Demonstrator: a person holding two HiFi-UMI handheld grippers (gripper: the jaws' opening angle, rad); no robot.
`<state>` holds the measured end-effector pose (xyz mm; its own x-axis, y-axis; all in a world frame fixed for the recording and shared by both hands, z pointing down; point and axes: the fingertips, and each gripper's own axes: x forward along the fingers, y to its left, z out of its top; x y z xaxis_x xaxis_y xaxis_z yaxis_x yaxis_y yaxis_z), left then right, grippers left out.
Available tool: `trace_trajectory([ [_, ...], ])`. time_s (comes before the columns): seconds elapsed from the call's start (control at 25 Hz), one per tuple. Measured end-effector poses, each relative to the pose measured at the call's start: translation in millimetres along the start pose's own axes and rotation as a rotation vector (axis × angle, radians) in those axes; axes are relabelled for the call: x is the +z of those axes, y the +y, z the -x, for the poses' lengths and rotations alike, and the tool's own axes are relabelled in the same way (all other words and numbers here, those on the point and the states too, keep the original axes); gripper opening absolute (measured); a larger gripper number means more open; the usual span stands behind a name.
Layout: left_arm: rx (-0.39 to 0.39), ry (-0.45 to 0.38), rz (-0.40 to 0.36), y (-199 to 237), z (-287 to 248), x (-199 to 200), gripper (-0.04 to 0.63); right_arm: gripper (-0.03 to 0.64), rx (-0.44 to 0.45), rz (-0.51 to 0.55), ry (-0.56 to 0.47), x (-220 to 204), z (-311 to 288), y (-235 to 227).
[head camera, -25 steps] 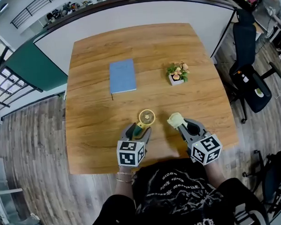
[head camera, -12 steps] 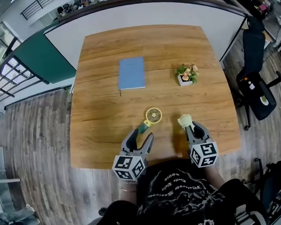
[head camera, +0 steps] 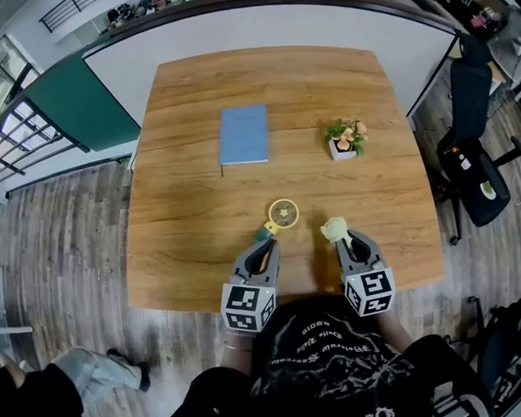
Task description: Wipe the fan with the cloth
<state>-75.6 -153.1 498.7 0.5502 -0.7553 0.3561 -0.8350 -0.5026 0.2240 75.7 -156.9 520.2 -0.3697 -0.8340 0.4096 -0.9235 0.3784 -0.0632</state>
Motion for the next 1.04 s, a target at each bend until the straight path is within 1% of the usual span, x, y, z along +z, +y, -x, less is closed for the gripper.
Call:
trace_trajectory([
  [0.04, 0.011, 0.001, -0.01, 0.2, -1.1, 0.5, 0.028, 0.057, 0.0, 0.004, 0.003, -0.2, 0.3, 0.4],
  [0.16, 0.031, 0.013, -0.024, 1.9, -3.4, -0.9, 0.021, 0.057, 0.001, 0.013, 0.01, -1.0, 0.0, 2.1],
  [0.4, 0.032, 0.015, -0.023, 1.4, -6.2, -1.5, 0.02, 0.055, 0.011, 0.033, 0.02, -1.5, -0.1, 4.2],
  [0.6, 0.04, 0.016, -0.005, 4.4, -5.2, -3.0, 0.02, 0.054, 0.025, 0.037, 0.03, -3.6, -1.3, 7.1],
  [0.8, 0.041, 0.013, 0.004, 6.3, -4.9, -3.9, 0.02, 0.054, 0.021, 0.037, 0.038, -5.7, -2.1, 6.6],
  [1.04, 0.049, 0.004, 0.046, 12.5, -2.0, -6.2, 0.02, 0.054, 0.025, 0.044, 0.048, -7.3, -1.6, 9.6],
])
